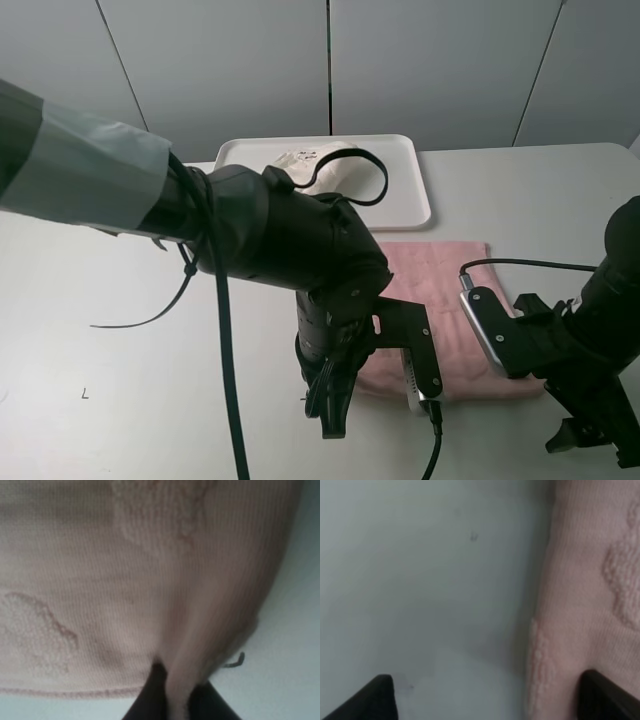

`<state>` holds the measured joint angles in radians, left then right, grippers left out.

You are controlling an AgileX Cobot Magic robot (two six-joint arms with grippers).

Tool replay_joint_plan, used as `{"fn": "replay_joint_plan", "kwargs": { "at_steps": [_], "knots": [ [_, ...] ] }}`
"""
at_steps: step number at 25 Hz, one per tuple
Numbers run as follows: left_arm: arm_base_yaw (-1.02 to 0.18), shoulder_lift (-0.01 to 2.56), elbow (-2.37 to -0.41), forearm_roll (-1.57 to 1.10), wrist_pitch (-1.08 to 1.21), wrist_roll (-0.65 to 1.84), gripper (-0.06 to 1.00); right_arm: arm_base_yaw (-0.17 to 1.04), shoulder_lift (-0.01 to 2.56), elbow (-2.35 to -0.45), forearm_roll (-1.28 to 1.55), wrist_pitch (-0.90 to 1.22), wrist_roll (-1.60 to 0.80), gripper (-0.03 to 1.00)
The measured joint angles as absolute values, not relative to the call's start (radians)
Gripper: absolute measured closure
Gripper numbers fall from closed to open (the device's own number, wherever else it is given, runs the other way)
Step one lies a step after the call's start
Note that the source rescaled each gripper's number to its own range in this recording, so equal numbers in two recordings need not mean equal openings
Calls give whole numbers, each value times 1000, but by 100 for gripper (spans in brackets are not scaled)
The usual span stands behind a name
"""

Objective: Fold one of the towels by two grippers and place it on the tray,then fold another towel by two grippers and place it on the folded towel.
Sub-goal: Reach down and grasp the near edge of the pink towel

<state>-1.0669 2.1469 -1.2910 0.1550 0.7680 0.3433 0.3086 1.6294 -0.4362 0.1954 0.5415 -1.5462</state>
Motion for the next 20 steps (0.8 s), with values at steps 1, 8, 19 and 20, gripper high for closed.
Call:
{"fn": "replay_joint_plan", "kwargs": {
  "at_steps": [1,8,19,20],
  "knots": [
    [-1067,2147,-1291,155,768,343,94,309,1629,-436,193,535,-1546,19],
    [-1067,2147,-1291,155,768,340,94,309,1629,-436,163,504,-1536,25],
    [-1067,2147,-1291,157,768,336,94,309,1629,-393,116,414,-1517,39],
    [-1067,2147,-1291,157,768,338,94,309,1627,-390,113,411,-1515,45]
  ]
}}
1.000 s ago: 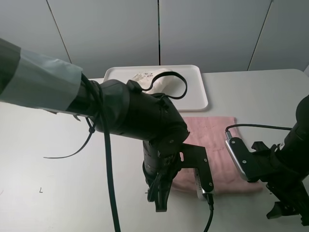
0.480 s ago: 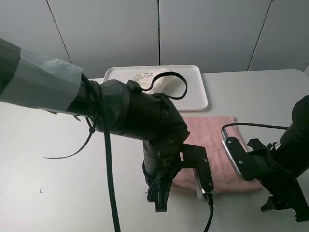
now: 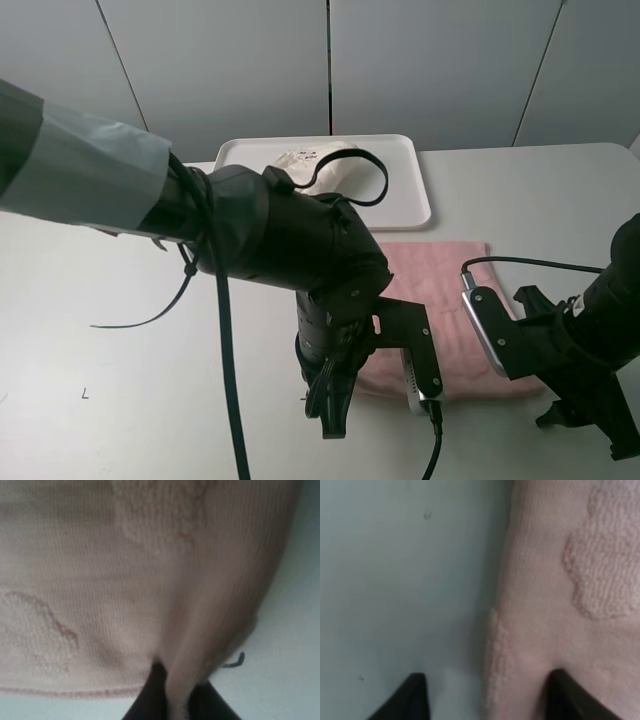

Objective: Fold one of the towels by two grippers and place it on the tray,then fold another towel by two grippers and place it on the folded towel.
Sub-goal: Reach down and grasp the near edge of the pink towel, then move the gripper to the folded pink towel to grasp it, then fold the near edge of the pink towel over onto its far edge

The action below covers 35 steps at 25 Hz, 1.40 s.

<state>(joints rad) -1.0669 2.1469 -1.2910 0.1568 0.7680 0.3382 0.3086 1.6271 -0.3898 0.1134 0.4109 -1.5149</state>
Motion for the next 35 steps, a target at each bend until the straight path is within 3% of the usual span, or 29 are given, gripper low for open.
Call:
{"fn": "replay_joint_plan", "kwargs": {
  "at_steps": [5,9,25,35],
  "knots": [
    [-1067,2147,-1291,157,768,340,94,309,1620,-377,105,384,-1511,81],
    [-1067,2147,-1291,157,768,340,94,309,1620,-376,102,369,-1508,95],
    [-1067,2123,-1289,137,686,271,94,309,1462,-363,148,466,-1406,96],
    [-1028,2005,-1314,147,634,161,94,309,1318,-458,200,552,-1070,96]
  ]
}}
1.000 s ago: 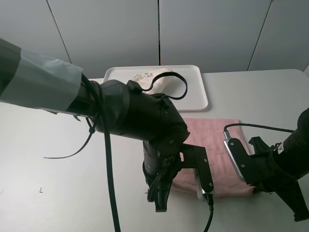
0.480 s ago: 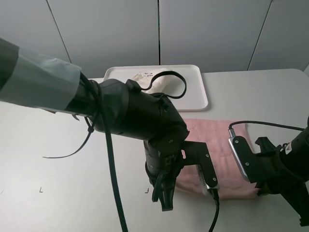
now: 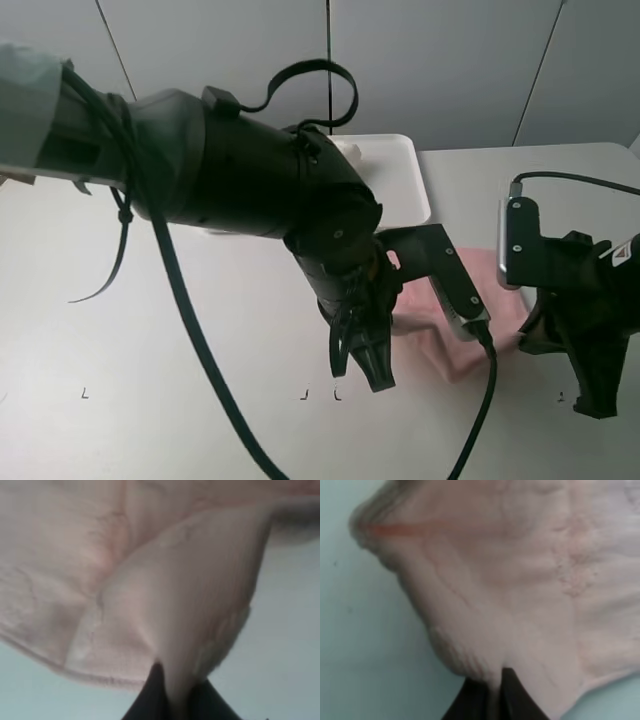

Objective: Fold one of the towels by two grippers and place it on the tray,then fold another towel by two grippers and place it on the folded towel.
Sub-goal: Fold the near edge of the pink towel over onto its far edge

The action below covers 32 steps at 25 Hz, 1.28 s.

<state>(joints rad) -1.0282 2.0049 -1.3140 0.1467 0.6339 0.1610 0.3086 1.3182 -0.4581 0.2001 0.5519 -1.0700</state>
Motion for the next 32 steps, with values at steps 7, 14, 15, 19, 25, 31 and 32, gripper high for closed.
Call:
{"fn": "replay_joint_plan", "kwargs": {
  "at_steps": [7,14,15,19,25,31,32],
  "knots": [
    [-953,1989,-1347,147,615,91,94,309,1316,-497,202,534,-916,96],
    [-923,1993,-1347,147,539,62,94,309,1316,-497,200,406,-719,96],
    [-921,1997,-1347,147,527,50,94,309,1316,-497,200,389,-695,96],
    [-918,2034,-1347,147,499,25,94,309,1323,-497,200,320,-626,96],
    [-916,2048,-1347,224,429,-72,94,309,1418,-497,200,204,-536,96],
    [-894,2063,-1347,373,414,-236,94,309,1502,-497,200,91,-492,96],
    [-890,2074,-1347,384,414,-242,94,309,1510,-499,200,75,-490,96]
  ]
}}
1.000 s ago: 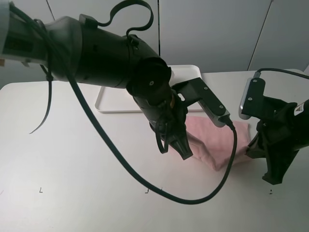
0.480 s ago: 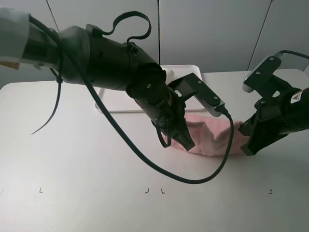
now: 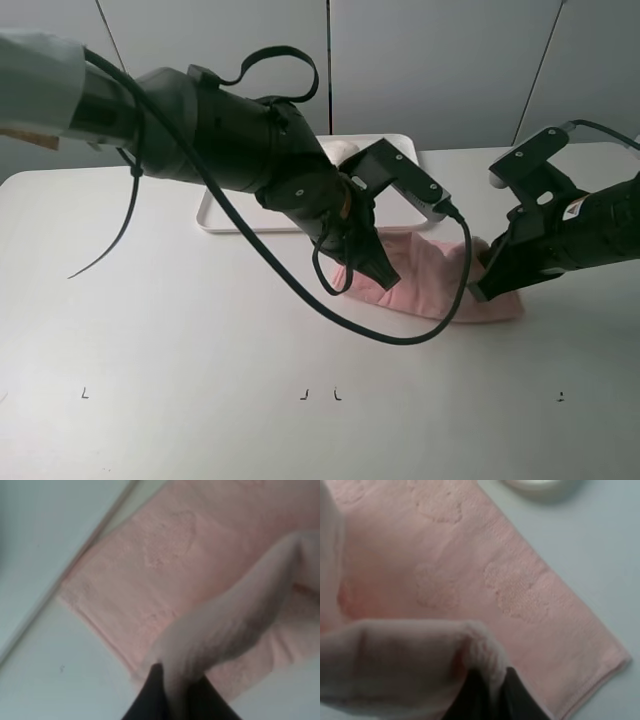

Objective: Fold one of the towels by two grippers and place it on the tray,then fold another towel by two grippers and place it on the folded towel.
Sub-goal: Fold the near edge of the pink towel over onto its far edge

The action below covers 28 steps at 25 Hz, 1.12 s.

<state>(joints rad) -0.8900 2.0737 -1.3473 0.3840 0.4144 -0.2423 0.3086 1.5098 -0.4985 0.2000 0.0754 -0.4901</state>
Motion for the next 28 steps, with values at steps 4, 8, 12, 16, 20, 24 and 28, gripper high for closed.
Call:
{"fn": "replay_joint_plan", "kwargs": {
  "at_steps": [4,8,12,16,20,24,28],
  "knots": [
    [-887,2098,-1347,401,410,-255,94,309,1527,-498,200,41,-488,96],
    [-886,2098,-1347,405,401,-262,94,309,1534,-498,200,21,-486,96],
    [-874,2098,-1347,405,397,-278,94,309,1540,-500,200,17,-486,96],
    [-853,2098,-1347,407,397,-279,94,309,1541,-500,200,6,-486,96],
    [-849,2098,-1347,407,395,-281,94,269,1541,-500,231,-9,-486,96],
    [-849,2098,-1347,411,385,-304,94,230,1541,-500,271,-9,-482,96],
    [-849,2098,-1347,413,381,-324,84,224,1541,-500,305,-11,-482,81]
  ]
}}
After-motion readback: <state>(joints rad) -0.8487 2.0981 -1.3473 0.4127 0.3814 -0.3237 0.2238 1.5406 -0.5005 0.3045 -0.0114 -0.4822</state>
